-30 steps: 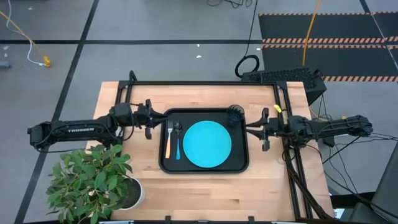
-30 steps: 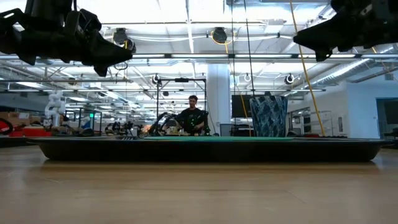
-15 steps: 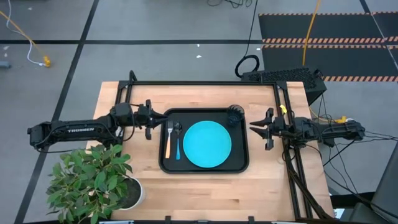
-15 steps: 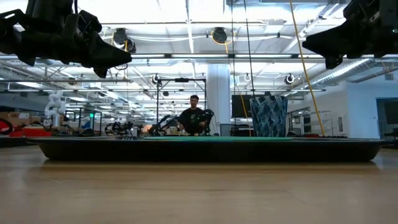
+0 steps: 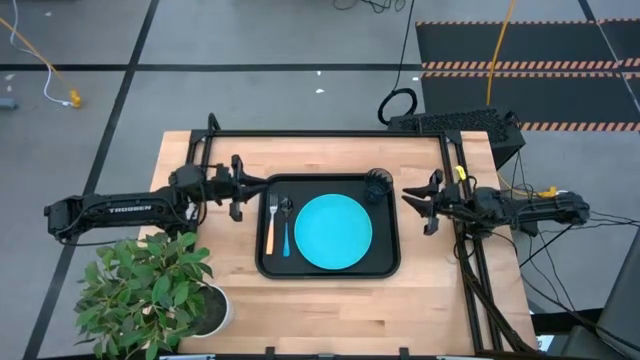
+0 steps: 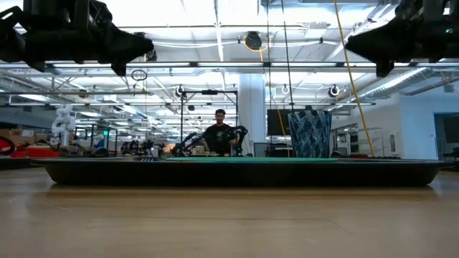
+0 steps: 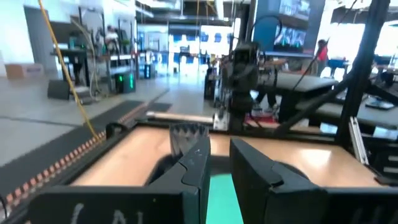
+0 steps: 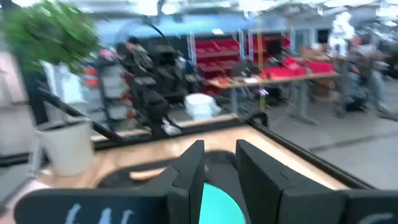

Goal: Pick and place plate/cup/fork/spoon on tray
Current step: Adjust the blue plate on the black serving tray

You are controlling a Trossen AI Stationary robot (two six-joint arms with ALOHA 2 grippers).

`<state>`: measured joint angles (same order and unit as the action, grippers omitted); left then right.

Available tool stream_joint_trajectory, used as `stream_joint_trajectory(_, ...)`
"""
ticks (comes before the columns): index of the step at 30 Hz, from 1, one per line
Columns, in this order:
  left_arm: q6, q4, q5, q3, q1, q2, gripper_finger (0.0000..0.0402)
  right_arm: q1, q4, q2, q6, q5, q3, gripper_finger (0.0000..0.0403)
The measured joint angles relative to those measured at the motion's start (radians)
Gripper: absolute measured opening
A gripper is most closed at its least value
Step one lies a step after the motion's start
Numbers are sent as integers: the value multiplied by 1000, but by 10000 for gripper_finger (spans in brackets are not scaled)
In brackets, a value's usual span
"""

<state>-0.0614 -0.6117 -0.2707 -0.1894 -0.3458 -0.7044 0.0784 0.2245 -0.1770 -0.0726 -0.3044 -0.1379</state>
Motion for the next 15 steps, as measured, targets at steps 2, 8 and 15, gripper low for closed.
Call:
stream_joint_trajectory(2,4,-12,0,0,-8,0,62,0,28,-58,-11,-22,0,86)
stream_joint_trajectory(8,4,17,0,0,-82,0,63,0,23,-318,-13,-43,-141,86)
stream_joint_trajectory(15,-9,26,-188,-26,-211,0,62,-3,-174,-647,-41,-136,-336,86)
